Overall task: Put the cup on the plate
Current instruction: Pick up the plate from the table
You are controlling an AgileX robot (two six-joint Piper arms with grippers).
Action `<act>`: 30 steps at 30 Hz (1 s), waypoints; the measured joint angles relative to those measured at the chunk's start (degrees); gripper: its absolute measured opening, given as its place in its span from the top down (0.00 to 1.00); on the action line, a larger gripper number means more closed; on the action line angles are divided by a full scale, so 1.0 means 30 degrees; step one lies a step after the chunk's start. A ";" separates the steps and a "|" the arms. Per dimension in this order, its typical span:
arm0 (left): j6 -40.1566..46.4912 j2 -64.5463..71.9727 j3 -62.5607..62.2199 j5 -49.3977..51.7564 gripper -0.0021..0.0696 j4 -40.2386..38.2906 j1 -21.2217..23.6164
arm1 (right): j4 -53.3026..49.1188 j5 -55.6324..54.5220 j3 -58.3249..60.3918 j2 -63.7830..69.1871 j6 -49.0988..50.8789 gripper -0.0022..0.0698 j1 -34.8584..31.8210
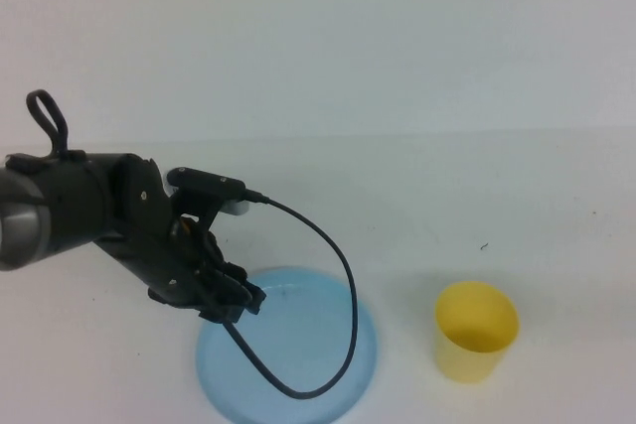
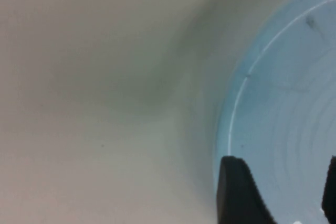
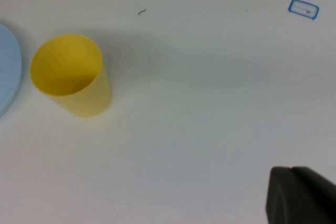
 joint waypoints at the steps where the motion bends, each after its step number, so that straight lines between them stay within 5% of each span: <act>1: -0.0340 0.0086 -0.0029 0.0045 0.51 0.0343 0.0000 | -0.0002 0.0000 0.0000 0.0000 0.0000 0.97 0.0000; 22: -0.1279 0.2034 -0.0057 0.0110 0.54 0.1659 0.0000 | 0.0079 -0.0207 0.0000 0.0000 0.0000 0.97 0.0000; 30: -0.1776 0.2195 -0.0123 0.0084 0.88 0.1687 0.0000 | 0.0110 -0.0176 0.0000 0.0000 0.0000 0.97 0.0000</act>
